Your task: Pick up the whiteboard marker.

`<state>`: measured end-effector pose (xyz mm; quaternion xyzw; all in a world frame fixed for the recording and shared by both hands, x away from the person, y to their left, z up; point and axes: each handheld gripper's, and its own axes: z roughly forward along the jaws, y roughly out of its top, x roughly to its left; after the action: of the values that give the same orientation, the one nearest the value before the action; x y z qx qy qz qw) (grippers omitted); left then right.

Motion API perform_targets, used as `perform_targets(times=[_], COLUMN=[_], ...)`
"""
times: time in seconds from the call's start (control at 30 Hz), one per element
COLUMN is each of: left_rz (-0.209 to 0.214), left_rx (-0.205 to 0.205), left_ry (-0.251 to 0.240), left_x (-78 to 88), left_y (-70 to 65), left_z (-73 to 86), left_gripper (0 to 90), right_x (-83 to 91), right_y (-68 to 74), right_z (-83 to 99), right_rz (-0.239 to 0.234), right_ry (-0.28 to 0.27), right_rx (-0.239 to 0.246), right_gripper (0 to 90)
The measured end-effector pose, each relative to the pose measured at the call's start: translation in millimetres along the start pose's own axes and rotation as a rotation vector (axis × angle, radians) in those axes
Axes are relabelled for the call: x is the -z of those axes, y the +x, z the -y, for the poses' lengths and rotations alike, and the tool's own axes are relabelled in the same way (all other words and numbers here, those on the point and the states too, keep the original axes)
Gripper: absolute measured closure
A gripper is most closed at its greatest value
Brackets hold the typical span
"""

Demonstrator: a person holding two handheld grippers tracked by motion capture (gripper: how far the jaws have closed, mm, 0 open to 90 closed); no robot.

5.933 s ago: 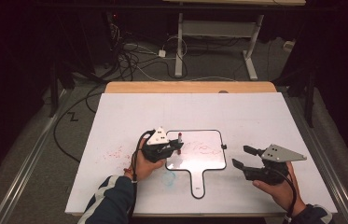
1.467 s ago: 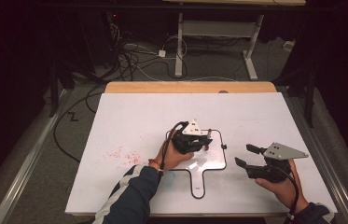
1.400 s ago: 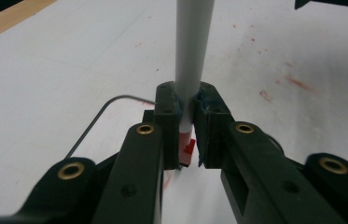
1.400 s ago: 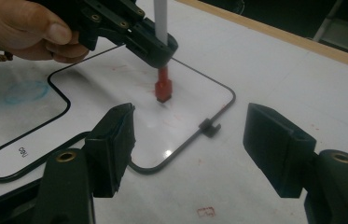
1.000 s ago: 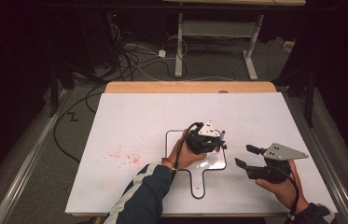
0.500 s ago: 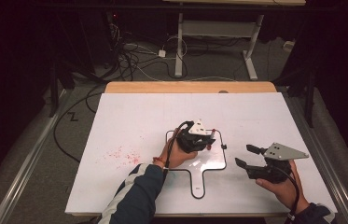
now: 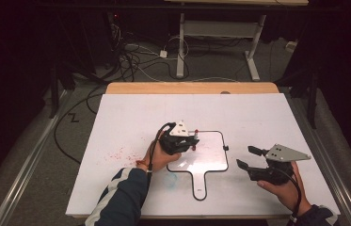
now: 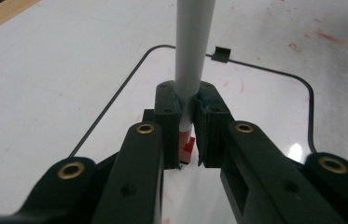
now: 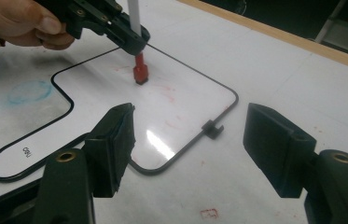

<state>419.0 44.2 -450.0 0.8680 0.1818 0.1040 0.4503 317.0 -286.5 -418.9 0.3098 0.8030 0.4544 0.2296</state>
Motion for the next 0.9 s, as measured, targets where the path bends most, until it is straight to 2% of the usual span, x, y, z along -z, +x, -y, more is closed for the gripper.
perform_targets(times=[0.23,0.6,0.77,0.87,0.9], left_rz=[-0.030,-0.055,-0.062,-0.060,-0.046], left_rx=[0.038,0.039,0.046,0.029,0.028], left_ry=[-0.019,-0.011,-0.023,-0.019,-0.029], left_x=[24.3,47.1,48.6,42.3,38.9], left_y=[6.6,10.6,11.7,9.6,8.1], left_z=[21.3,37.9,40.5,33.3,29.3], left_gripper=[79.2,79.1,79.1,79.1,79.1], right_x=[-1.0,-2.7,-2.4,-2.6,-2.7], right_y=[0.8,1.5,1.1,1.1,1.0], right_z=[0.0,0.1,0.1,-0.3,-0.8], right_rz=[0.000,-0.002,-0.001,-0.003,-0.004], right_ry=[0.005,0.011,0.009,0.007,0.005], right_rx=[0.000,0.002,-0.002,-0.001,0.001], right_gripper=[34.5,34.5,34.5,34.5,34.5])
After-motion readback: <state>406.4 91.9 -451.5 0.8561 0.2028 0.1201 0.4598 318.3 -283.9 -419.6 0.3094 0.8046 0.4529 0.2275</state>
